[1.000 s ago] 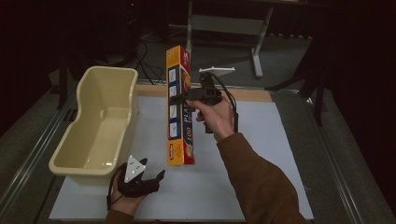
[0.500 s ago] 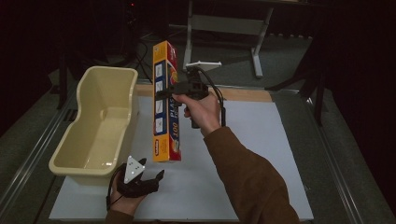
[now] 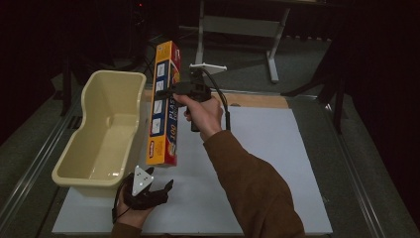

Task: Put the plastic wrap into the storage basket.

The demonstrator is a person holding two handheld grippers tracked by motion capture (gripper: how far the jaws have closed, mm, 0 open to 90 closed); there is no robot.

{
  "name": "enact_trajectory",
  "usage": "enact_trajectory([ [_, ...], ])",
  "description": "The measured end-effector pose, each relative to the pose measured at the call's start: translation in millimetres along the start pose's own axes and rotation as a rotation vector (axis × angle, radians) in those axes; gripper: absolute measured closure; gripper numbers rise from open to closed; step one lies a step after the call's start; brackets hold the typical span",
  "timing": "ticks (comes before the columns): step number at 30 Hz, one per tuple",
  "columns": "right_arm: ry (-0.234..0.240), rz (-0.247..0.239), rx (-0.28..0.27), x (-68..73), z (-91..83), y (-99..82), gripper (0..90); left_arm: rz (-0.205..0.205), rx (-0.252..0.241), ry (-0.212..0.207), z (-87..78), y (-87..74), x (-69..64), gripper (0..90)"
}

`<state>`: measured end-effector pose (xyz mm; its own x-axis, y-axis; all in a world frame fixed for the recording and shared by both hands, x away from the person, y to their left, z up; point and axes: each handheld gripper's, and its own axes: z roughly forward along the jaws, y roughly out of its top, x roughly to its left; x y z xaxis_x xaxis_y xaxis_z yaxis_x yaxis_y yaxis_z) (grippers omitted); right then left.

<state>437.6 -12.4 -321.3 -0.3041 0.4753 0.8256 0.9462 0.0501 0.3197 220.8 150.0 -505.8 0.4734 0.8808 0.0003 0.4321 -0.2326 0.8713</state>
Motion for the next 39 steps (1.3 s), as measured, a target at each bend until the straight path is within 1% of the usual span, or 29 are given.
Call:
enact_trajectory([
  [2,0.009,0.007,-0.002,-0.7,3.3,0.7,41.8,0.004,-0.001,0.003,0.1,0.1,-0.5,22.7],
  [3,0.016,0.016,0.0,-1.1,6.4,1.7,41.8,0.021,-0.004,0.014,0.2,0.4,-2.4,22.7],
  [4,0.022,0.027,-0.002,-0.9,13.1,3.5,41.8,0.028,-0.003,0.015,0.1,0.5,-2.9,21.9],
  [5,0.024,0.03,-0.006,-0.7,16.0,4.2,41.8,0.03,-0.003,0.016,-0.1,0.4,-3.5,21.8],
  [9,0.042,0.049,-0.016,0.4,23.9,7.2,41.8,0.035,0.001,0.022,-1.0,-0.1,-3.9,21.7],
  [14,0.061,0.065,-0.027,2.1,28.7,9.6,41.8,0.024,0.003,0.024,0.4,-2.1,-3.9,21.7],
  [15,0.066,0.068,-0.031,2.6,30.3,10.1,41.7,0.03,0.015,0.019,1.8,-2.4,-5.0,21.7],
  [16,0.076,0.081,-0.031,4.0,34.4,11.6,41.7,0.037,0.016,0.015,2.5,-2.3,-5.7,21.7],
  [19,0.084,0.089,-0.04,6.6,41.3,12.0,41.7,0.047,0.017,0.013,3.5,-2.4,-8.0,21.7],
  [21,0.086,0.092,-0.041,7.9,46.7,11.6,41.6,0.047,0.015,0.011,2.9,-2.4,-7.5,21.7],
  [22,0.087,0.094,-0.04,8.1,49.6,11.2,41.6,0.04,0.008,0.01,2.5,-2.5,-7.1,21.7],
  [25,0.094,0.11,-0.033,7.8,58.1,10.3,41.6,0.029,0.003,0.012,1.3,-2.5,-5.0,21.7],
  [28,0.103,0.131,-0.022,7.5,65.5,9.3,41.6,0.026,0.001,0.011,0.6,-2.3,-4.2,21.7],
  [33,0.103,0.135,-0.023,8.7,74.4,7.1,41.6,0.022,0.002,0.015,0.1,-2.5,-3.6,21.7],
  [39,0.107,0.137,-0.013,11.1,85.2,5.0,41.6,0.024,-0.002,0.002,0.4,-2.2,-3.9,22.5],
])
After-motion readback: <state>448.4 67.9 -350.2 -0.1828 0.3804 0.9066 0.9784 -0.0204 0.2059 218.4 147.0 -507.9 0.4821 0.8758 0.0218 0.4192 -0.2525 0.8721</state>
